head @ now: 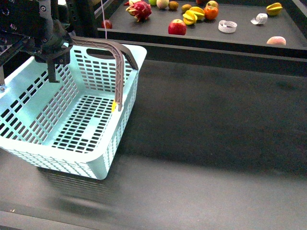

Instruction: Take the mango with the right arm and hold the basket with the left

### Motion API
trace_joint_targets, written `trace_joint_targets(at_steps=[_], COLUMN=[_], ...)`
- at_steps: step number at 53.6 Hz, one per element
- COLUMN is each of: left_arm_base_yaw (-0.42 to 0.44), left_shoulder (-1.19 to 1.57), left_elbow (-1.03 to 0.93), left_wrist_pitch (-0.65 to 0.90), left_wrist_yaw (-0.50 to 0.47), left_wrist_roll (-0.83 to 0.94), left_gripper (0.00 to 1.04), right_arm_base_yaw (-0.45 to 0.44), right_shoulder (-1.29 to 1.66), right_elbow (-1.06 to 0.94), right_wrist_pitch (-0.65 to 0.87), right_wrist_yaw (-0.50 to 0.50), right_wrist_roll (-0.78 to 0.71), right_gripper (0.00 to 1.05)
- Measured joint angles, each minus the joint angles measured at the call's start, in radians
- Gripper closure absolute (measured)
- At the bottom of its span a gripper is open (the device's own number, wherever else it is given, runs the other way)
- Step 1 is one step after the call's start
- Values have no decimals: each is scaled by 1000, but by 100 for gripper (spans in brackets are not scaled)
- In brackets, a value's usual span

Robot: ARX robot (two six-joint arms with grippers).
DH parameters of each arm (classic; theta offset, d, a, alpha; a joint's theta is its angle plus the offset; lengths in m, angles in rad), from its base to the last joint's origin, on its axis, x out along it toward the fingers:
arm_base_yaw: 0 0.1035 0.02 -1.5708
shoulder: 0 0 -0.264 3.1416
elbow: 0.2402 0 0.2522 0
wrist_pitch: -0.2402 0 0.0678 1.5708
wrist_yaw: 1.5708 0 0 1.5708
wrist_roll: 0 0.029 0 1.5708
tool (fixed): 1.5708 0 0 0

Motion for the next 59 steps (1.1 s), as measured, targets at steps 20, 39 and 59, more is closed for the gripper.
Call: trace_joint_targets(at_steps=[20,39,59], left_arm_base_yaw=[-9,-55,14], left_shoulder=[-298,-822,-1061], left_elbow=[-273,-682,-884], left_wrist_pitch=[73,27,109], left_wrist_yaw=[-16,-115,91], left_wrist_roll=[222,438,739], left_gripper=[6,6,18], right_arm_base_yaw=[0,0,0], right_shoulder=[0,0,0], right_elbow=[0,0,0], right_wrist_pitch=[0,0,0], right_wrist_yaw=[0,0,0], right_wrist_roll=[0,0,0], right_gripper=[8,8,8])
